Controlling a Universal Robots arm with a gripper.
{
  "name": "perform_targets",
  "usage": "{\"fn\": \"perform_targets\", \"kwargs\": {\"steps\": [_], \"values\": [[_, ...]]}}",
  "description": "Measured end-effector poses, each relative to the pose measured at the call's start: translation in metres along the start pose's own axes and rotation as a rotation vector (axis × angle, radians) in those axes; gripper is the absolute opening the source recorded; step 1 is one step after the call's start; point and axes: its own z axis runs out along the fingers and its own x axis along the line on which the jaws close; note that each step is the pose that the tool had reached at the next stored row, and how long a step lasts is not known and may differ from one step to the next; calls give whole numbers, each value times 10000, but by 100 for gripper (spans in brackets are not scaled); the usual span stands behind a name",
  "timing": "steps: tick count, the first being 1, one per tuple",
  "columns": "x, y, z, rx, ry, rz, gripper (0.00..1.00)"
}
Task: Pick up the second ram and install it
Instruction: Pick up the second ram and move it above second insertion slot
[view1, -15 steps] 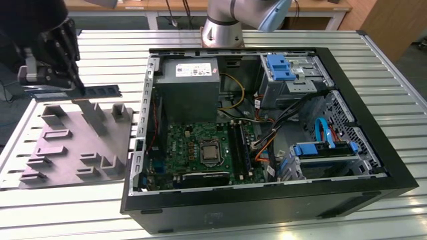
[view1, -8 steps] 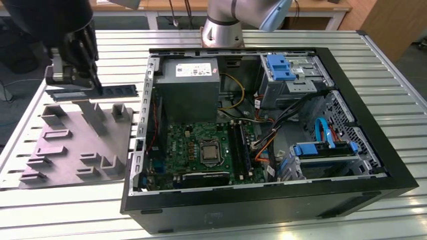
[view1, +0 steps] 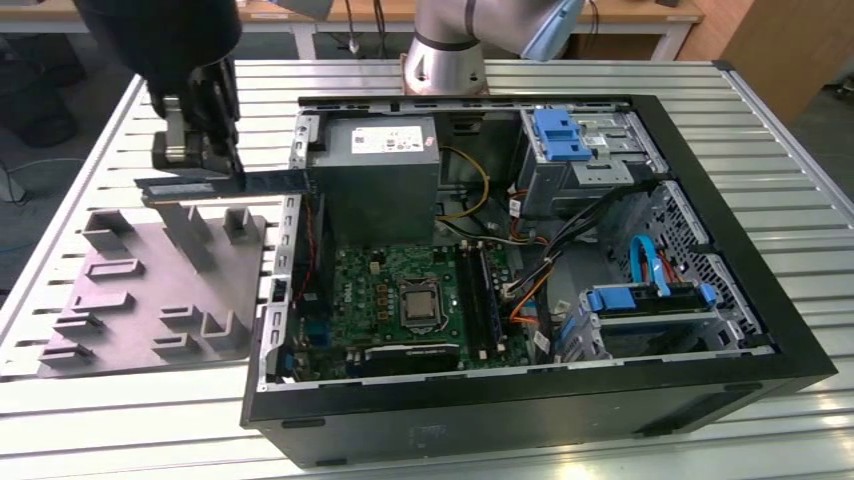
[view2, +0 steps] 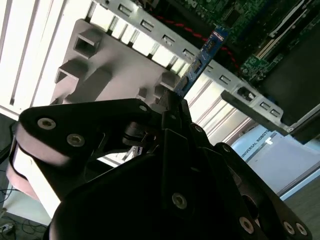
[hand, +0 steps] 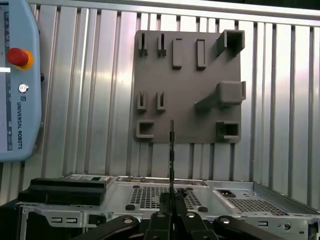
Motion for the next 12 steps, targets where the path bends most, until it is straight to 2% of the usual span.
{"fn": "perform_targets", "kwargs": {"steps": [12], "values": [[23, -532, -25, -69, -3, 2, 14]]}}
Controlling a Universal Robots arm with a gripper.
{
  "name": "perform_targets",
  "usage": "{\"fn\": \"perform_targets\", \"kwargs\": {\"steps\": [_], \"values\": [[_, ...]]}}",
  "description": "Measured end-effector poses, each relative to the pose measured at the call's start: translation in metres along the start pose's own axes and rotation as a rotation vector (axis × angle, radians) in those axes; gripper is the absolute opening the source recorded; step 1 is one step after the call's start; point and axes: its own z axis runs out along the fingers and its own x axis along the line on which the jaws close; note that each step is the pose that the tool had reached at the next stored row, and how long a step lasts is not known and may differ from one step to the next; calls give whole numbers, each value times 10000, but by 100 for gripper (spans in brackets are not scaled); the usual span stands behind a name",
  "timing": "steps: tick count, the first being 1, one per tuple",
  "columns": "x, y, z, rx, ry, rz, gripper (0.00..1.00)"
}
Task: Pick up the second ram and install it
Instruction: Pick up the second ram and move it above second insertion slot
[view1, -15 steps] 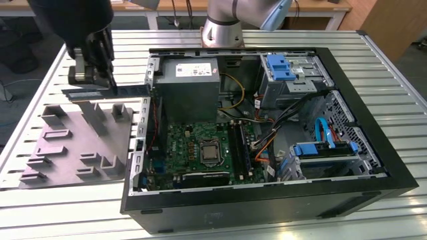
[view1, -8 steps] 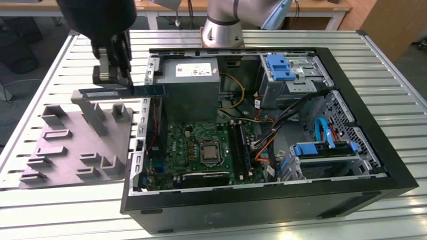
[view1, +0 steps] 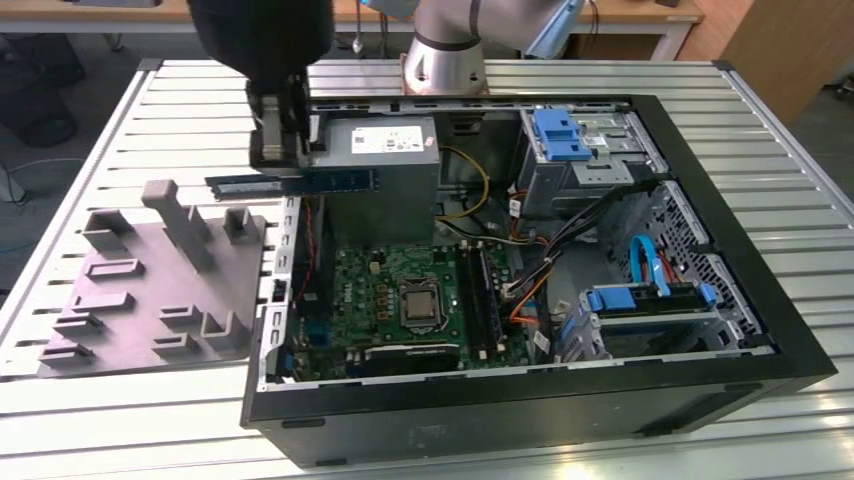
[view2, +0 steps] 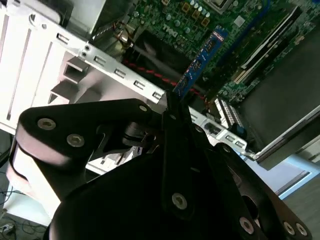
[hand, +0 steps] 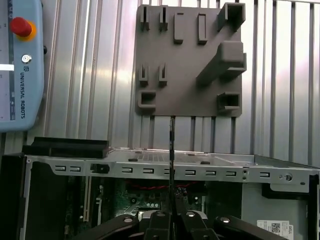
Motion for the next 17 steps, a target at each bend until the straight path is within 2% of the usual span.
{"fn": "perform_targets", "kwargs": {"steps": [17], "values": [[30, -717, -34, -94, -3, 4, 14]]}}
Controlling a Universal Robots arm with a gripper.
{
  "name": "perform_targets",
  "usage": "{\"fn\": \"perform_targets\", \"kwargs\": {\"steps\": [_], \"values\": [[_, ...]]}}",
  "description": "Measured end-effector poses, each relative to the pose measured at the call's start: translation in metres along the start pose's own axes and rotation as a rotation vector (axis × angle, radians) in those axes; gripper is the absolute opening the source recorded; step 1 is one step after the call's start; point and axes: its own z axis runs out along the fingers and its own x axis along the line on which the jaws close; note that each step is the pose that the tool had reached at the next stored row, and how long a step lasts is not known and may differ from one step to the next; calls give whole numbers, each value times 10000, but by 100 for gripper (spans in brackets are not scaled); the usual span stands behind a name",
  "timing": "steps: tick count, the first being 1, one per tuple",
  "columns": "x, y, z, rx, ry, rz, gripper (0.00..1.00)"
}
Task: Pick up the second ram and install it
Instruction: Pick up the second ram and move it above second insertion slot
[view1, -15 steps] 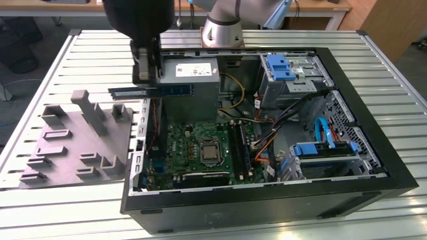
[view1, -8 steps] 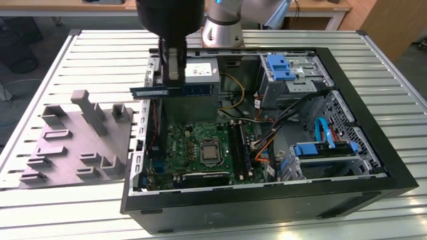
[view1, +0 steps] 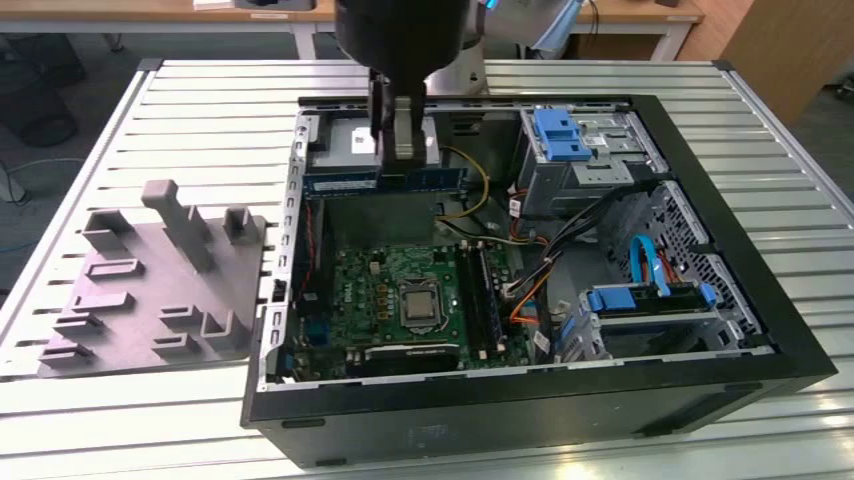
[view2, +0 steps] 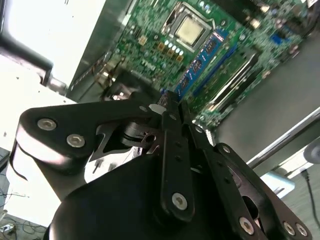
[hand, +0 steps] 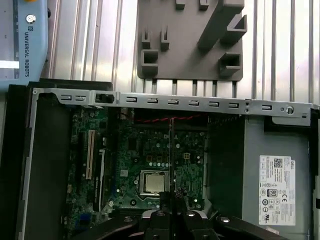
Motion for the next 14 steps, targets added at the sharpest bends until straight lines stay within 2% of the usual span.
{"fn": "perform_targets", "kwargs": {"steps": [14], "values": [[24, -560, -24, -78, -6, 2, 14]]}}
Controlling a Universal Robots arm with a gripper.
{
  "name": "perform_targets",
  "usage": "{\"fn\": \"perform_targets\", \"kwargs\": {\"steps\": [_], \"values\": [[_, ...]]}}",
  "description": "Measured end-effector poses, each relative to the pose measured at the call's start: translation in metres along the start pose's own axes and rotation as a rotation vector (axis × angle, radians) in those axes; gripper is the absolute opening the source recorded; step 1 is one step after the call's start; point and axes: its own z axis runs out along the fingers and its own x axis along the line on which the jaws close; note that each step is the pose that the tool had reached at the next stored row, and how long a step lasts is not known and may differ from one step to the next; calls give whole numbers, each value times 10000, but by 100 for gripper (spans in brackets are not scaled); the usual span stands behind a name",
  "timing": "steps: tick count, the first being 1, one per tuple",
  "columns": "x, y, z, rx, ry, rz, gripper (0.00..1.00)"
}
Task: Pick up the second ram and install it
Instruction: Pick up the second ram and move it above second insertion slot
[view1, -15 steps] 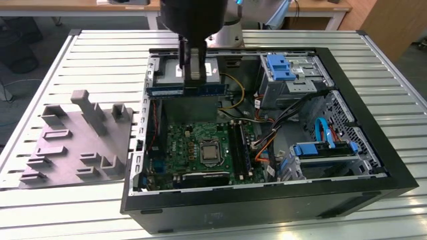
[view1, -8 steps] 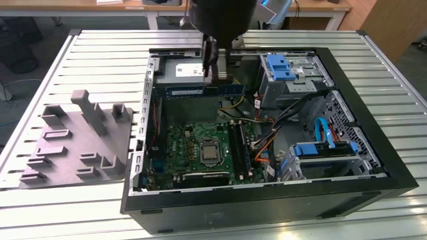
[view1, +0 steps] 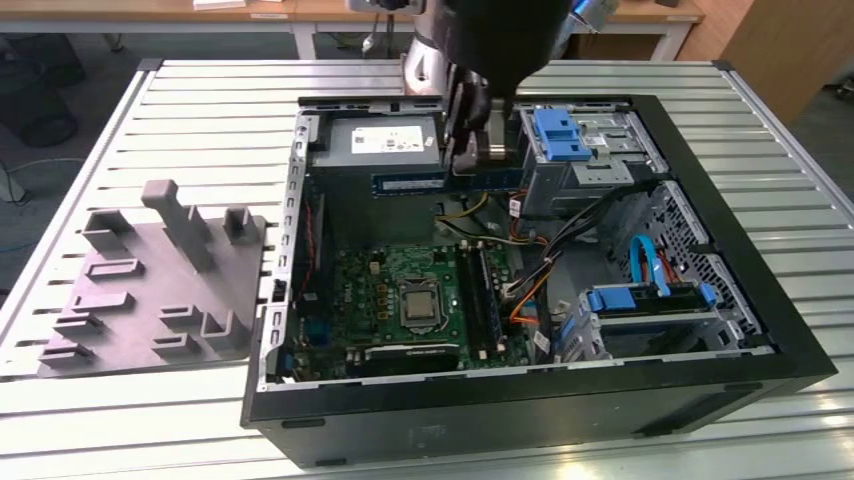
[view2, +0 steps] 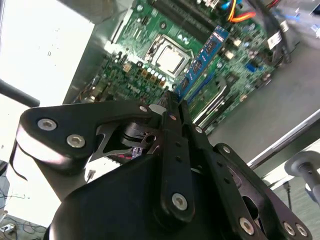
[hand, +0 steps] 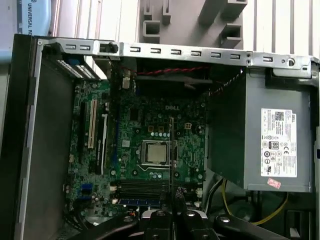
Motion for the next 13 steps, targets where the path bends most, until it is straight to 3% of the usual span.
{"fn": "perform_targets", "kwargs": {"steps": [5, 8, 10, 13], "values": [[11, -21, 58, -4, -21, 73, 14], [13, -26, 111, 13, -57, 463, 14], [14, -29, 137, 28, -111, 762, 14], [16, -31, 163, 44, -249, 1133, 14]]}}
